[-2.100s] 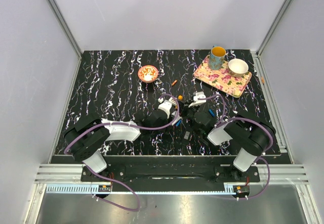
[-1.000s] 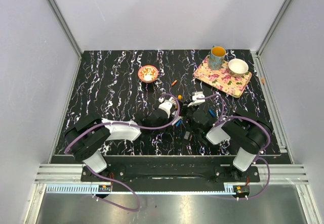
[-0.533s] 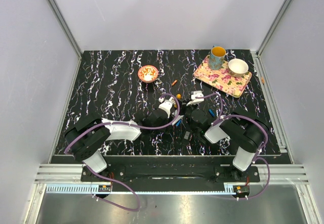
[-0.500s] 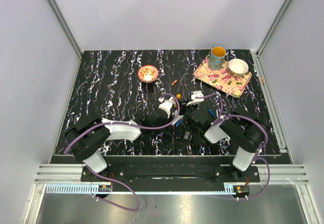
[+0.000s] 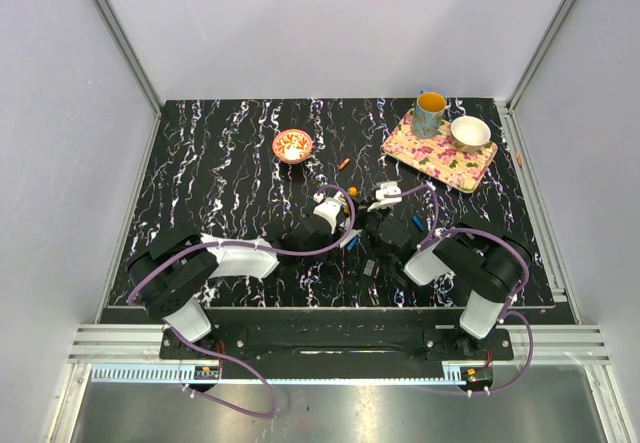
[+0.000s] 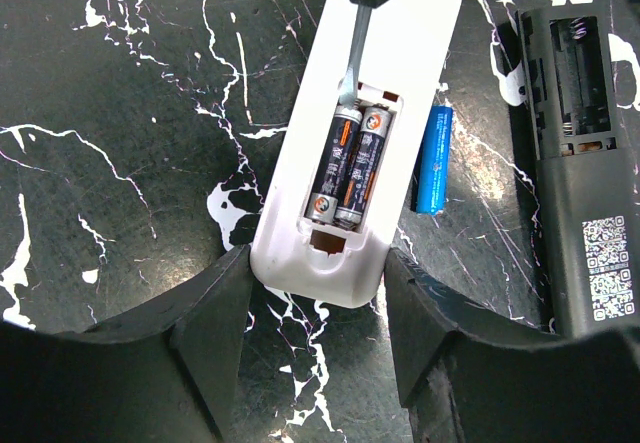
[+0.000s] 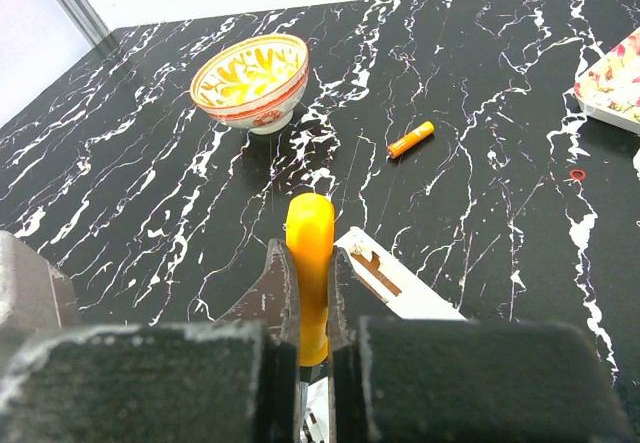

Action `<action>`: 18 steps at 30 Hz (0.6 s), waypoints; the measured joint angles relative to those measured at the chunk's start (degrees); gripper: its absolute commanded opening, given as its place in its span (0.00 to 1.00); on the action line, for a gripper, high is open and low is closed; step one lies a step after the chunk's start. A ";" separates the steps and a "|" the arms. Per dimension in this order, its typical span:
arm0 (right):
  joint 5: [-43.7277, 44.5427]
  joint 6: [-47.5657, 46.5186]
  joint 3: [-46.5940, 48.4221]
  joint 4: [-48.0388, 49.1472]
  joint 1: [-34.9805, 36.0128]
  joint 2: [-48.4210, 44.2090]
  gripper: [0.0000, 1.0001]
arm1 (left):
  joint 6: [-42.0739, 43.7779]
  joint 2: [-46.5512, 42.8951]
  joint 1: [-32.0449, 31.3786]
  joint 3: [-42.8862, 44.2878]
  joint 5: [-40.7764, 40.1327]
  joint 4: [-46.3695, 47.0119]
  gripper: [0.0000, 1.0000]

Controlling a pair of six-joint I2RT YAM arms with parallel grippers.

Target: Unload the batteries from the remote control

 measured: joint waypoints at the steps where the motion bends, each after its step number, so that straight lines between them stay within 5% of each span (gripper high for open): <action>1: 0.00 0.00 -0.07 0.17 0.02 0.00 0.00 | 0.00 0.00 0.00 0.00 0.00 0.00 0.00; 18: -0.79 9.86 -4.22 -0.42 0.37 -3.39 0.00 | 0.00 0.46 0.00 0.00 0.72 1.18 0.00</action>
